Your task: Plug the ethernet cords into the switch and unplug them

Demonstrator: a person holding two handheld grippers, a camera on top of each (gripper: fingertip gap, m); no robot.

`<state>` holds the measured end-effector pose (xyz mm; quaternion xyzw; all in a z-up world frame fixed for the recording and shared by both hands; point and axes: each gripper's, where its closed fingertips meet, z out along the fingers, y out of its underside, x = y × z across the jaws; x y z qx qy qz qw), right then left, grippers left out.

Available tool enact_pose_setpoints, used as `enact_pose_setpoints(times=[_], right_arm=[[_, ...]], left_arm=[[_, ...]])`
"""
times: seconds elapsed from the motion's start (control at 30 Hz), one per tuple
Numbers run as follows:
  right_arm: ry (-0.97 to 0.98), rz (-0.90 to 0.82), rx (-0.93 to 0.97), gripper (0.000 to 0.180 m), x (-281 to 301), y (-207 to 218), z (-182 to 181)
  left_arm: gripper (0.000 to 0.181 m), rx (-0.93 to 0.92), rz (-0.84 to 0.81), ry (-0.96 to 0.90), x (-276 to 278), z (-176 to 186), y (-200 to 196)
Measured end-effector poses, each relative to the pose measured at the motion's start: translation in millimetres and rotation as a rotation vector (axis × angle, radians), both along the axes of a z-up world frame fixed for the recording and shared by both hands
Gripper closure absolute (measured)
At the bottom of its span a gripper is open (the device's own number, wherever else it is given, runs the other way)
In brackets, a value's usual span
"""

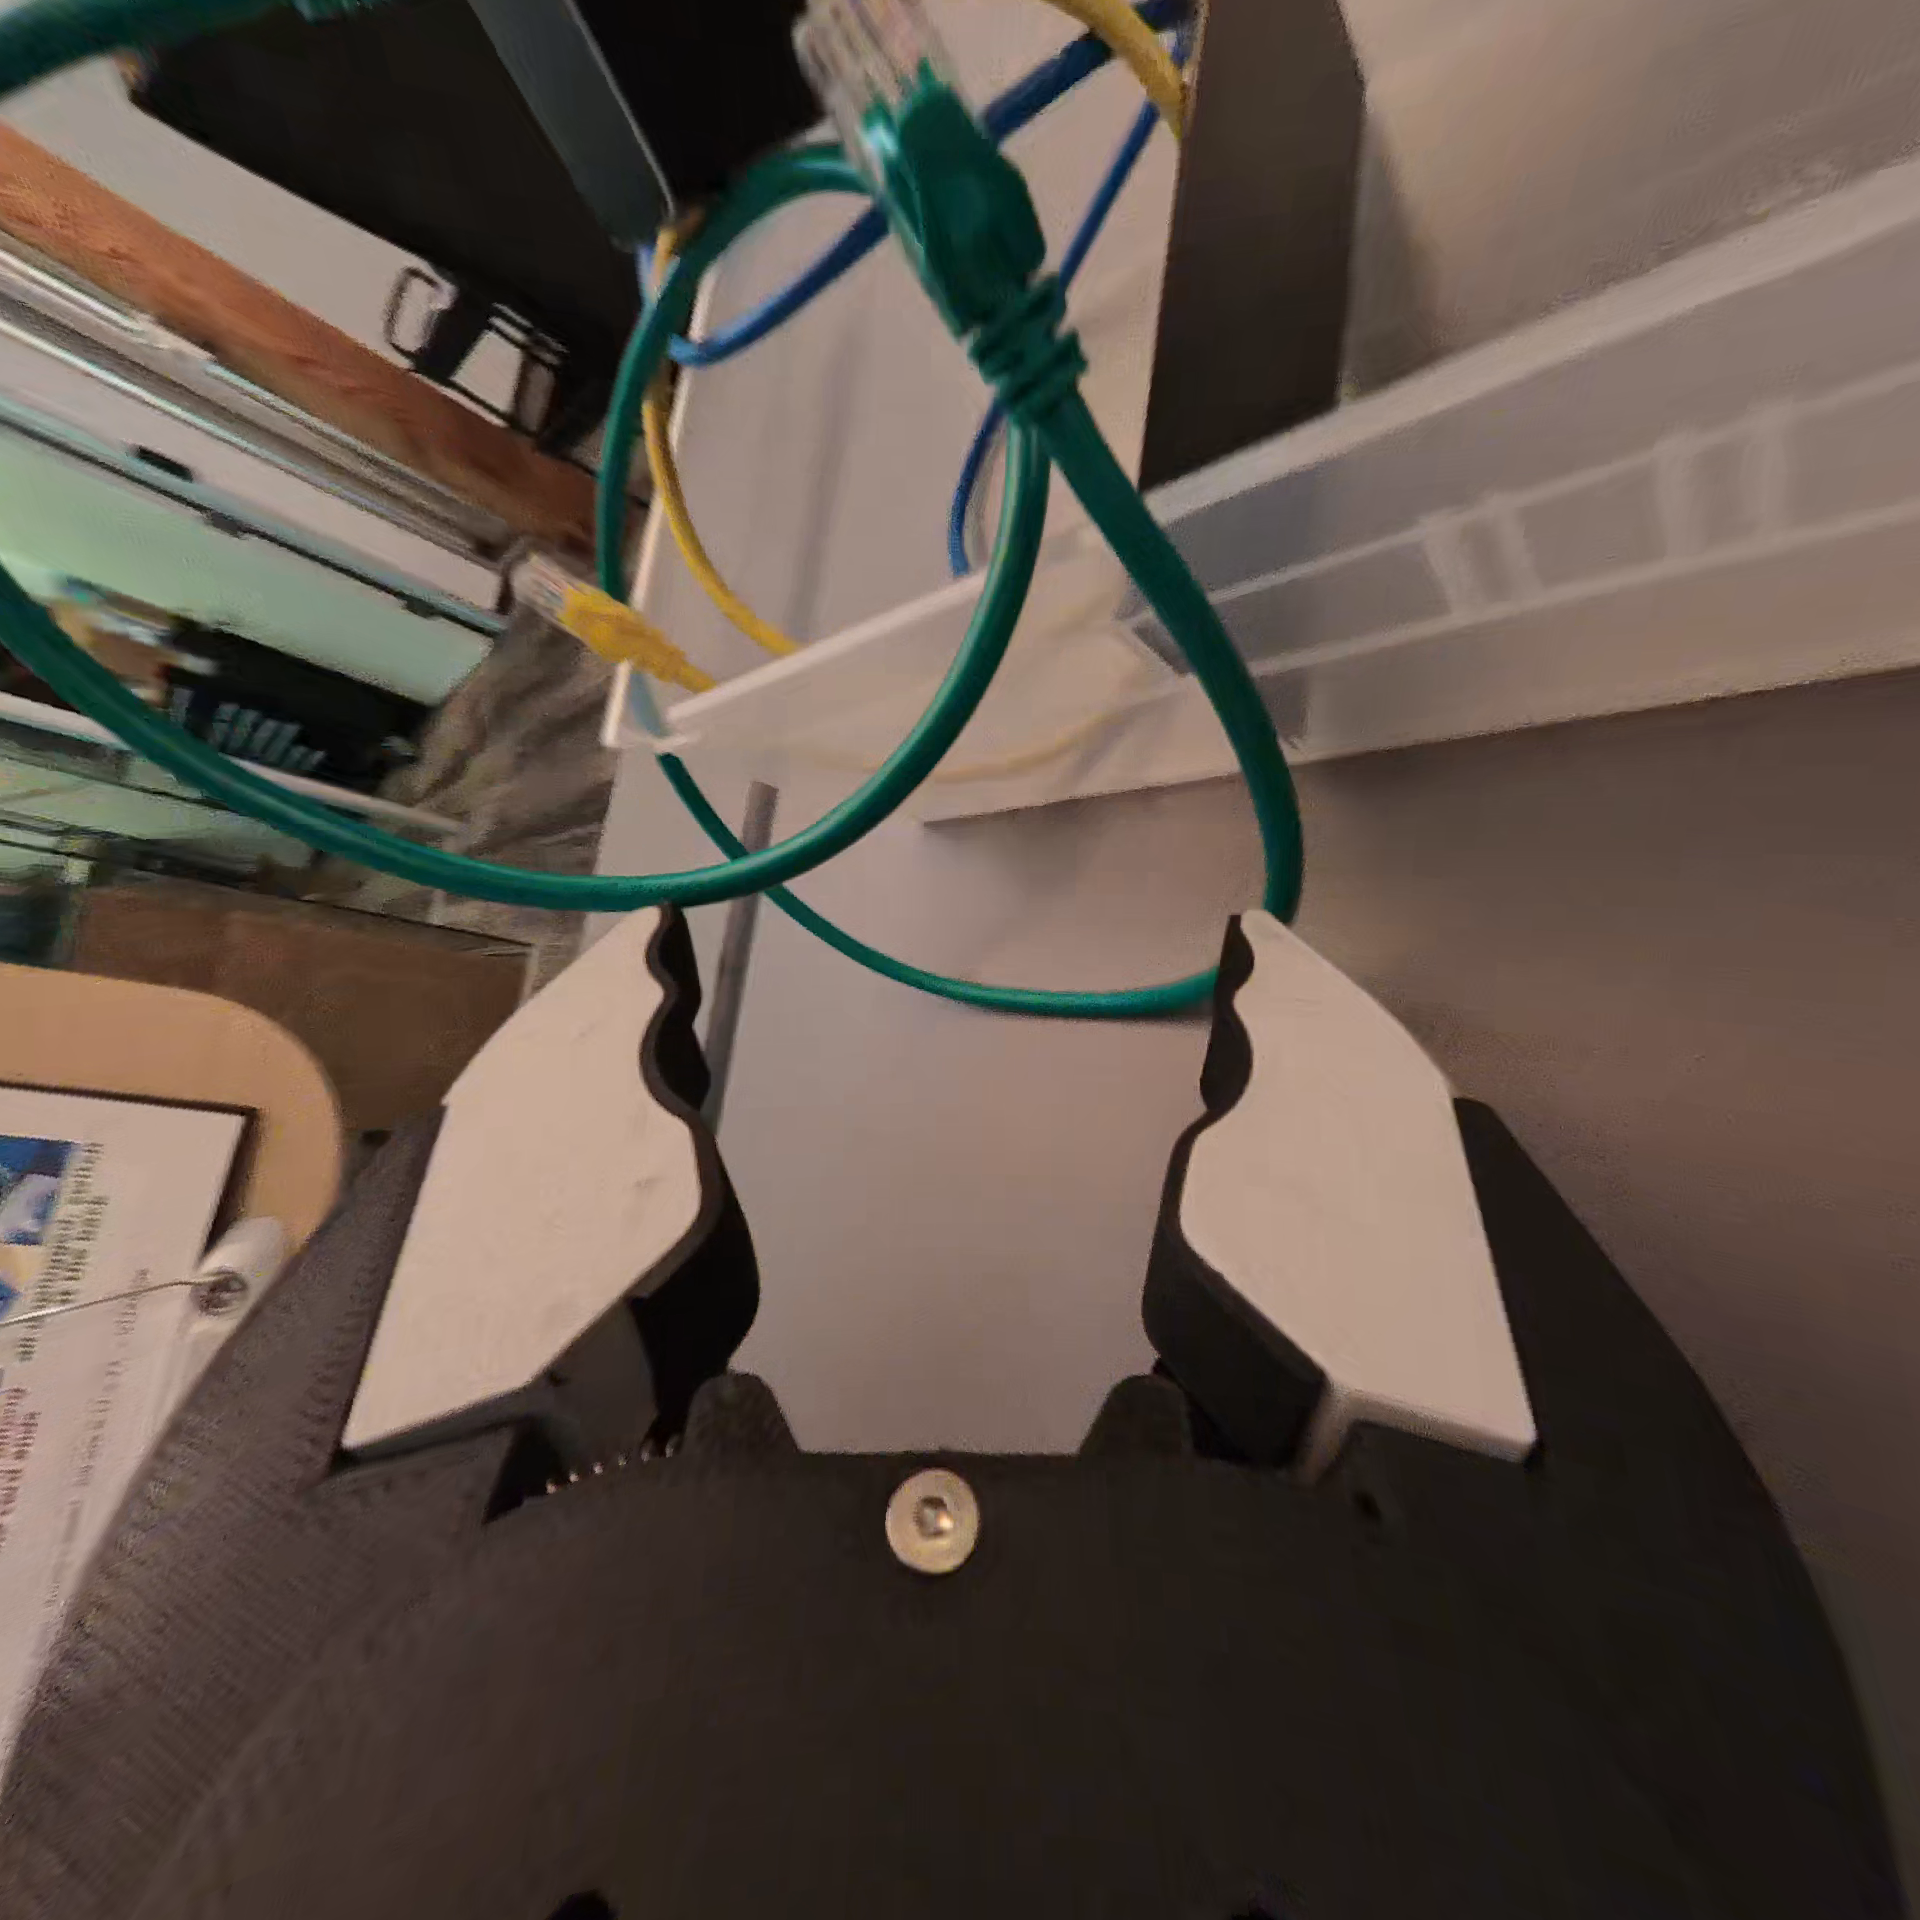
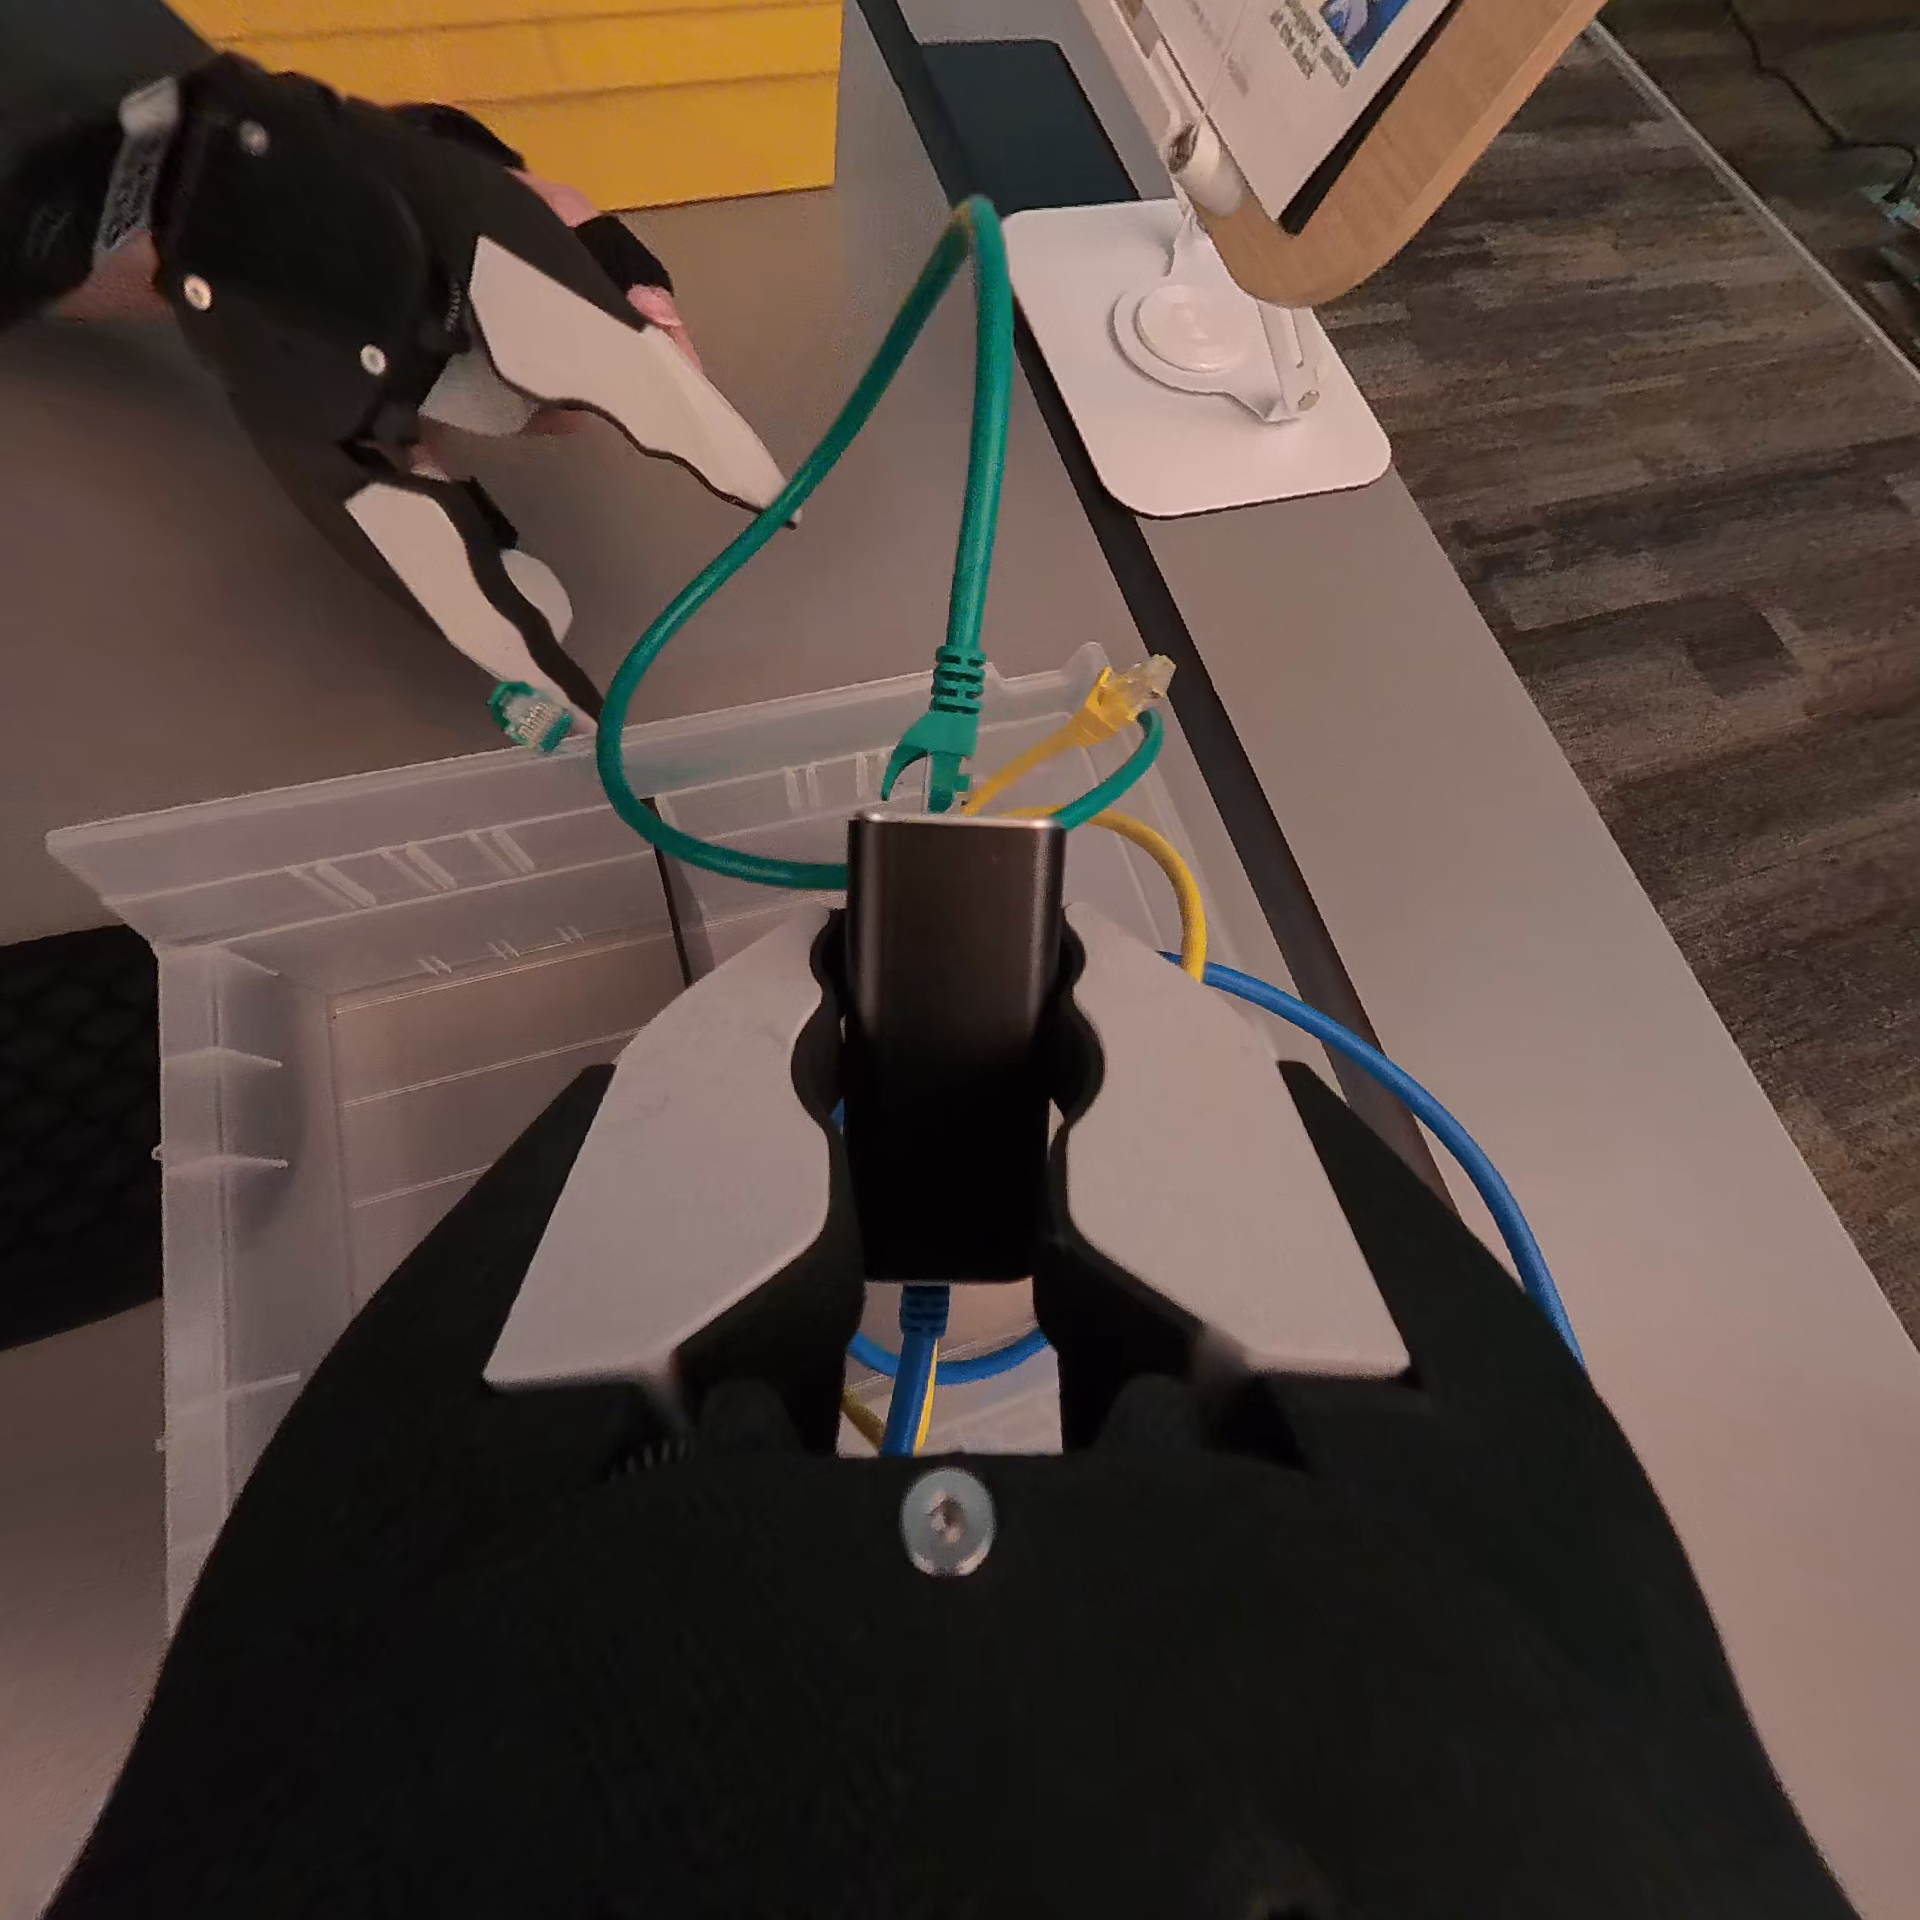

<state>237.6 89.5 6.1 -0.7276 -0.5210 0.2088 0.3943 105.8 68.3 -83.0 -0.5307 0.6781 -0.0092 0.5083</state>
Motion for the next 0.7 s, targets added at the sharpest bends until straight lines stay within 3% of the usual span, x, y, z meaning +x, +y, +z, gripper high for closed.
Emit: enact_pose_setpoints(times=[0.07, 0.2, 0.33, 0.43, 0.5, 0.6, 0.7], right_arm=[[-0.001, -0.017, 0.004, 0.144, 3.3, 1.3, 1.0], [0.014, -0.040, 0.006, 0.144, 9.8, 2.5, 2.8], [0.009, -0.032, -0.008, 0.144, 8.1, 3.0, 1.1], [-0.007, -0.053, -0.030, 0.144, 7.5, 7.1, -1.7], [-0.014, -0.065, -0.038, 0.144, 8.0, 9.0, -3.1], [-0.004, -0.060, -0.045, 0.144, 7.7, 9.4, -3.2], [-0.017, -0.061, -0.056, 0.144, 5.5, 12.1, -5.5]], left_arm=[[0.099, 0.064, 0.015, -0.054, 5.5, 11.7, -0.8], [0.087, 0.015, 0.014, -0.243, -6.4, 43.7, -16.3], [0.080, 0.029, -0.092, -0.103, 2.6, 30.8, -37.7], [0.089, 0.204, -0.072, 0.015, 12.6, 25.9, -29.6], [0.096, 0.289, -0.101, -0.064, 15.0, 45.7, -40.9], [0.087, 0.279, -0.150, -0.227, 7.7, 74.9, -61.6], [0.083, 0.275, -0.171, -0.191, 4.9, 74.3, -69.0]])
